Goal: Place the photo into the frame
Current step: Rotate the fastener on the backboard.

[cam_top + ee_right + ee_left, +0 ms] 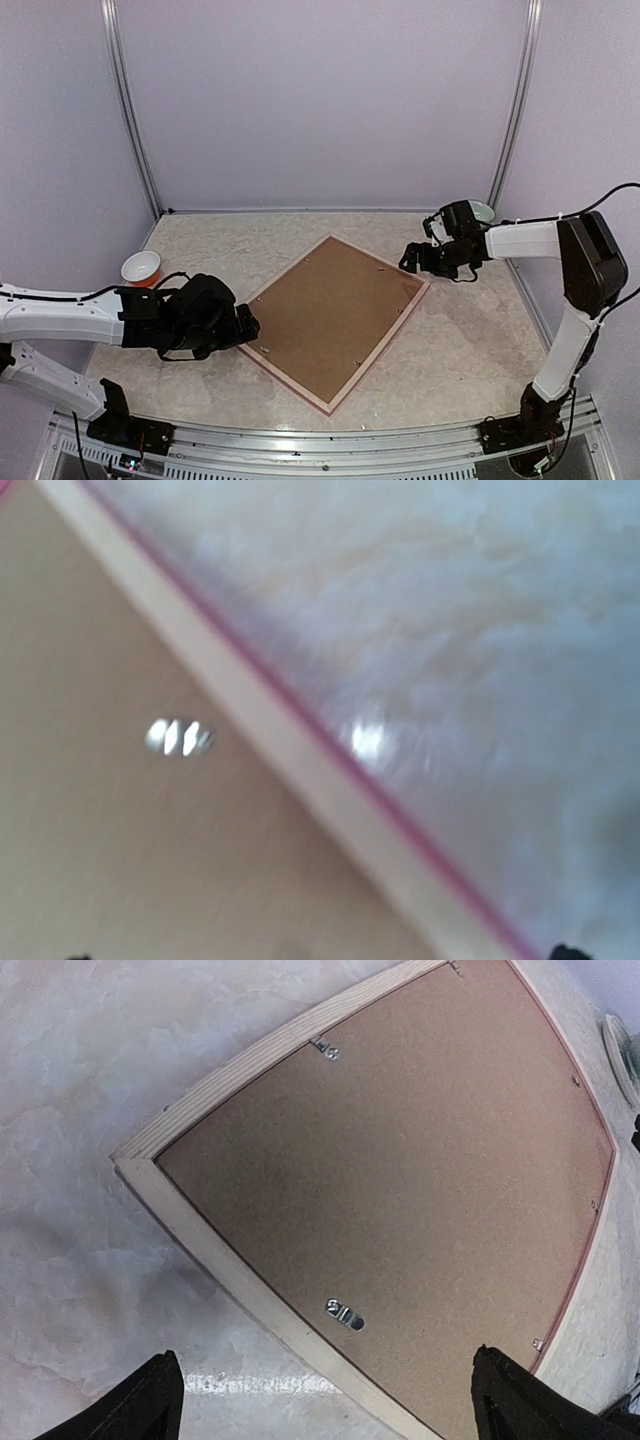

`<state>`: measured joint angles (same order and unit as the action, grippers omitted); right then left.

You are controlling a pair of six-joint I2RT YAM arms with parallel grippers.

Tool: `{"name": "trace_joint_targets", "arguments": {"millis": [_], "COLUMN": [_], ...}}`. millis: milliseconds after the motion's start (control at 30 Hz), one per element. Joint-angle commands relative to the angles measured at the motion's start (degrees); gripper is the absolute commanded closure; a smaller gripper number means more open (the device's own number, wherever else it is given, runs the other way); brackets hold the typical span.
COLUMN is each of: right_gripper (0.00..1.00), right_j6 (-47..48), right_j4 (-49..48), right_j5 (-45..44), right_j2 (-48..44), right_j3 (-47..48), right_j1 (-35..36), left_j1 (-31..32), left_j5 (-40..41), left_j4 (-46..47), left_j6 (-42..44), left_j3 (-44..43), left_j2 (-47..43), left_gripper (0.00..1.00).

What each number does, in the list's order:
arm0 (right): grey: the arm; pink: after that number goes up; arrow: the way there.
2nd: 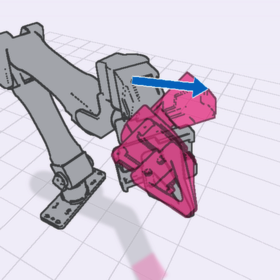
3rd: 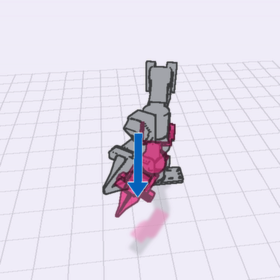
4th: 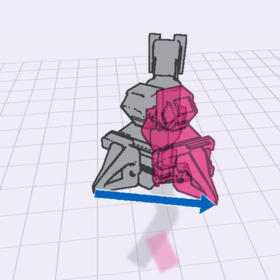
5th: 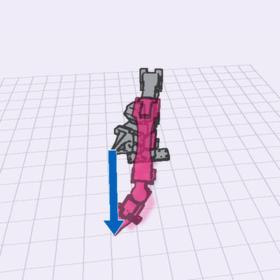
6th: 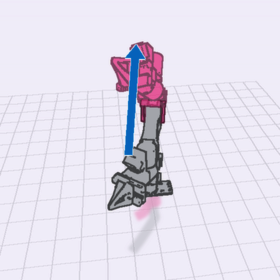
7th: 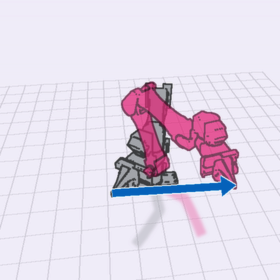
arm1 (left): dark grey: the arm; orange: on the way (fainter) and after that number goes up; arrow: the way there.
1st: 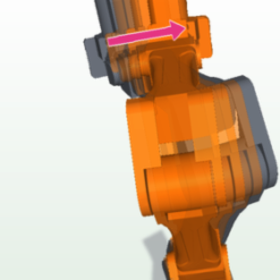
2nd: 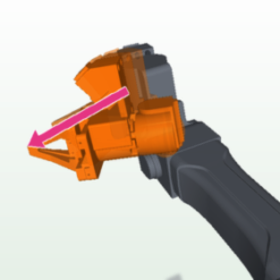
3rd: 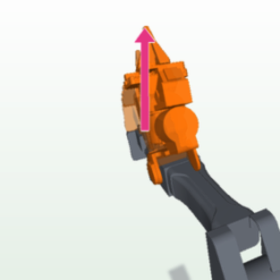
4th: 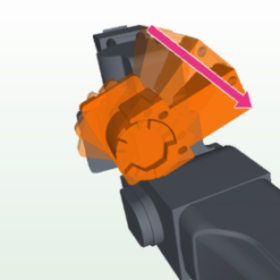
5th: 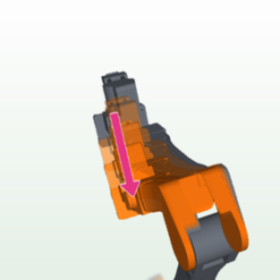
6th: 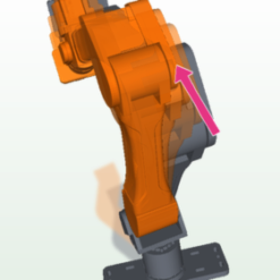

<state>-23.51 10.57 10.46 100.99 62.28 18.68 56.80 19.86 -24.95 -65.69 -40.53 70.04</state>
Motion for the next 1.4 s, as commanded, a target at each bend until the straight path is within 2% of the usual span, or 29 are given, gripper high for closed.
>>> {"name": "trace_joint_targets", "arguments": {"millis": [0, 400, 733, 967, 1367], "right_gripper": [0.01, 0.01, 0.01, 0.01, 0.01], "right_j6": [1.0, 3.4, 3.2, 1.6, 0.6], "right_j4": [-2.7, -4.1, -4.8, -8.0, -9.0], "right_j5": [4.6, 13.5, 17.8, 21.0, 18.7], "right_j2": [4.8, 11.8, 11.6, 7.9, -4.3], "right_j3": [4.1, 6.5, 4.3, -2.9, -15.1], "right_j1": [-1.8, -2.6, -2.6, -2.4, 0.8], "left_j1": [0.8, 0.0, -2.2, -4.7, -8.1], "left_j5": [0.6, 0.0, -1.6, -2.5, -4.6], "left_j4": [0.4, 9.6, 15.6, 17.4, 19.2], "left_j6": [-4.8, -2.7, -0.4, 2.4, 8.1], "left_j3": [3.5, 2.9, 2.4, 1.9, -1.6], "left_j2": [-0.1, 9.5, 15.3, 15.8, 20.7], "left_gripper": [0.01, 0.01, 0.01, 0.01, 0.01]}}
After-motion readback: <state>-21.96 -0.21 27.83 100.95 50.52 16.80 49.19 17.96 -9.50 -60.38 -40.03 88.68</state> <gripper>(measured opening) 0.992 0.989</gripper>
